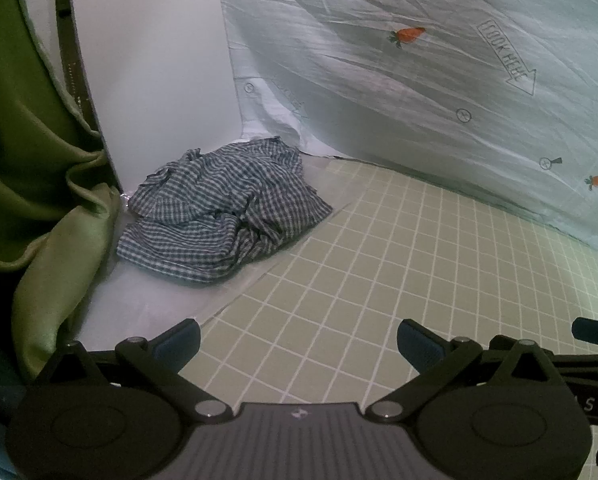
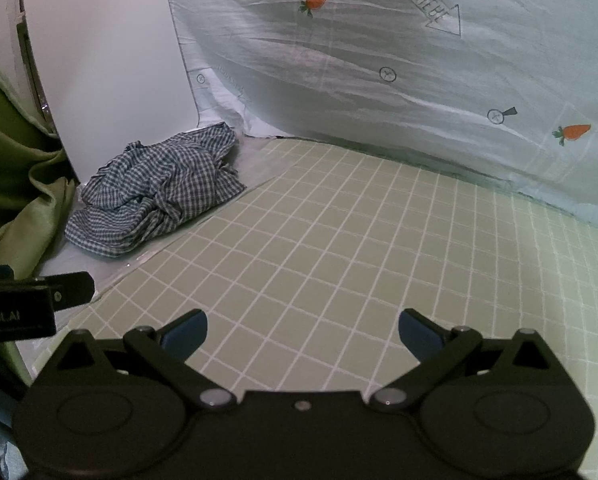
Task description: Fold clothes
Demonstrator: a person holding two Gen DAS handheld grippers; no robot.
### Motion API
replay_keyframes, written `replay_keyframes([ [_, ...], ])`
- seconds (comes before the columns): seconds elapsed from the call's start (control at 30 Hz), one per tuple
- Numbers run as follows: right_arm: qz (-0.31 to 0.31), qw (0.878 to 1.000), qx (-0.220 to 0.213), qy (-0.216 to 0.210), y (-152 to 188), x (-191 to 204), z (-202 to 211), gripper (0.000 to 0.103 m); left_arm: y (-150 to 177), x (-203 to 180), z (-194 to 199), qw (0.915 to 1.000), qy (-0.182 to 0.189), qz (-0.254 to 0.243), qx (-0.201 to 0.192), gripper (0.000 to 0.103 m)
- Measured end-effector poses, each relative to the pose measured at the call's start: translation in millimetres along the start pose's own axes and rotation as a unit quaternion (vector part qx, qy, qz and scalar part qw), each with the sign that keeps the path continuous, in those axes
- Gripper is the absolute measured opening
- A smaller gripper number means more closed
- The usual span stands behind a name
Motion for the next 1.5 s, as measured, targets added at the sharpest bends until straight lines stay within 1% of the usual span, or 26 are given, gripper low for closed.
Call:
replay_keyframes([
  [1.0,-0.002,1.0,0.002,-0.003,-0.3,2.2,-1.4,0.103,-1.2,-2.9,0.1,1.0,-0.001,-0.003,0.006,0.103],
  [1.23,-0.004,1.0,0.003,-0.003,-2.1,-1.9,-5.5,0.103,-1.4,1.4,-7.3,0.9999,-0.003,0.006,0.016,0.103],
  [1.5,0.012,1.0,0.006,-0.004,-17.7,-5.7,-23.1,0.103,-11.7,2.0,-27.1,0.9994,-0.007,0.022,0.027,0.103],
])
Point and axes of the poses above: each gripper's, at about its wrist camera, not at the fingertips, and z roughly against the way its jaws point, x to its left, y to its underside, the point moved 8 cm from there along -z, roughly the way its jaws point, and after that the axes turned 13 degrees about -y, right-handed, at the moved point
